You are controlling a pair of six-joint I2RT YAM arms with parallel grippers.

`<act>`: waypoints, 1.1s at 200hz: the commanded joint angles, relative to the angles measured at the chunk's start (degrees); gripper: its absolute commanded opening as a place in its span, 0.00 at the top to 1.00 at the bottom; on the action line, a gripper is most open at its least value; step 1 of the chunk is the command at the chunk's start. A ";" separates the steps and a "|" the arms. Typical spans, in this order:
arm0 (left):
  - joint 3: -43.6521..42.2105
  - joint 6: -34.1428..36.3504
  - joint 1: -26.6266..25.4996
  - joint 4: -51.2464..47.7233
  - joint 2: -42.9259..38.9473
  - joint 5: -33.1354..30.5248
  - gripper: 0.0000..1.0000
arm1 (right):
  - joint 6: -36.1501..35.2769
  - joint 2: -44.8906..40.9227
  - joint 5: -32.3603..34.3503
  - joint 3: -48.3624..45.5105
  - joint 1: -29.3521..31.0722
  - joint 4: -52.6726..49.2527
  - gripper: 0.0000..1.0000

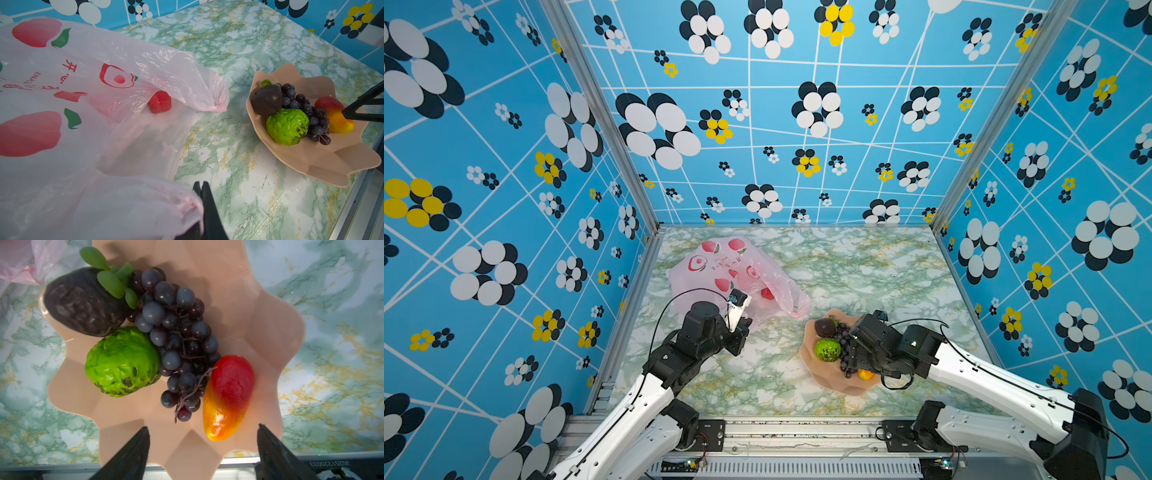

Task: Place the fruits into the plastic bag
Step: 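Lower the right gripper around the red-yellow mango and close it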

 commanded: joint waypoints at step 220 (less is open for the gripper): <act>-0.33 0.95 -0.53 -0.68 -1.01 -0.05 1.00 | -5.87 3.82 -5.72 -5.97 -5.99 6.54 0.58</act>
